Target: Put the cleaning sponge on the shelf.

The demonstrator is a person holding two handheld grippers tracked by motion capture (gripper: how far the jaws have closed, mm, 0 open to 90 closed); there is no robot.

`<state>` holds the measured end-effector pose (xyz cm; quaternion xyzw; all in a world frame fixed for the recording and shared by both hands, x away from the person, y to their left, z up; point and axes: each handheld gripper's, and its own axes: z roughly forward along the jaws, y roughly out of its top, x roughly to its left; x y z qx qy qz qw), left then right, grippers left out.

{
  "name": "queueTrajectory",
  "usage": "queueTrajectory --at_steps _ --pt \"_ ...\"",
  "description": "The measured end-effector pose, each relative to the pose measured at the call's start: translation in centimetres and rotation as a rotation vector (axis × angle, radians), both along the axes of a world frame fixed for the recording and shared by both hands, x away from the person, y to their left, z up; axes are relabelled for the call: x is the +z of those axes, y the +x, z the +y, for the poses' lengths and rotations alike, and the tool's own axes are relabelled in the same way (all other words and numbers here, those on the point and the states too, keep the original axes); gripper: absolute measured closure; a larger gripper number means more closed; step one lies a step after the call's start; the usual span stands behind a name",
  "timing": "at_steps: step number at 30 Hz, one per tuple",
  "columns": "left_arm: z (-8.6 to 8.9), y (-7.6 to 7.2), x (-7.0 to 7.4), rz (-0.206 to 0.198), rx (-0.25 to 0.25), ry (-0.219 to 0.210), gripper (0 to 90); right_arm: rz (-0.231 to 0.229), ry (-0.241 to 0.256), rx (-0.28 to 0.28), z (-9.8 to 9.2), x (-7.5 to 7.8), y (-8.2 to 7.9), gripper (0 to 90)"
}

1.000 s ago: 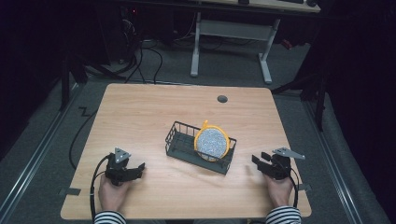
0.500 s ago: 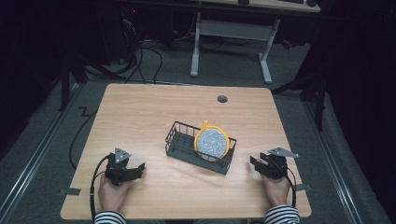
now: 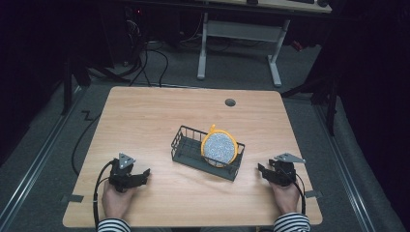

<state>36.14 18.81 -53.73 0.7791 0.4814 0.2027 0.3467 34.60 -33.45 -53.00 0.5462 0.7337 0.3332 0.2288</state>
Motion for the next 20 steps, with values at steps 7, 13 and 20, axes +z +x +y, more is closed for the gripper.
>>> queueTrajectory --at_steps 7,13,20 --pt "0.0 0.0 0.0 0.0 0.0 0.0 20.2 -0.002 -0.049 0.008 0.69 -0.04 -0.04 39.4" --pt "0.0 0.0 0.0 0.0 0.0 0.0 20.2 -0.002 -0.05 0.008 0.7 -0.04 -0.04 39.3" --pt "-0.01 0.0 -0.01 0.0 -0.001 0.0 20.0 -0.002 -0.049 0.008 0.7 -0.04 -0.04 39.1"
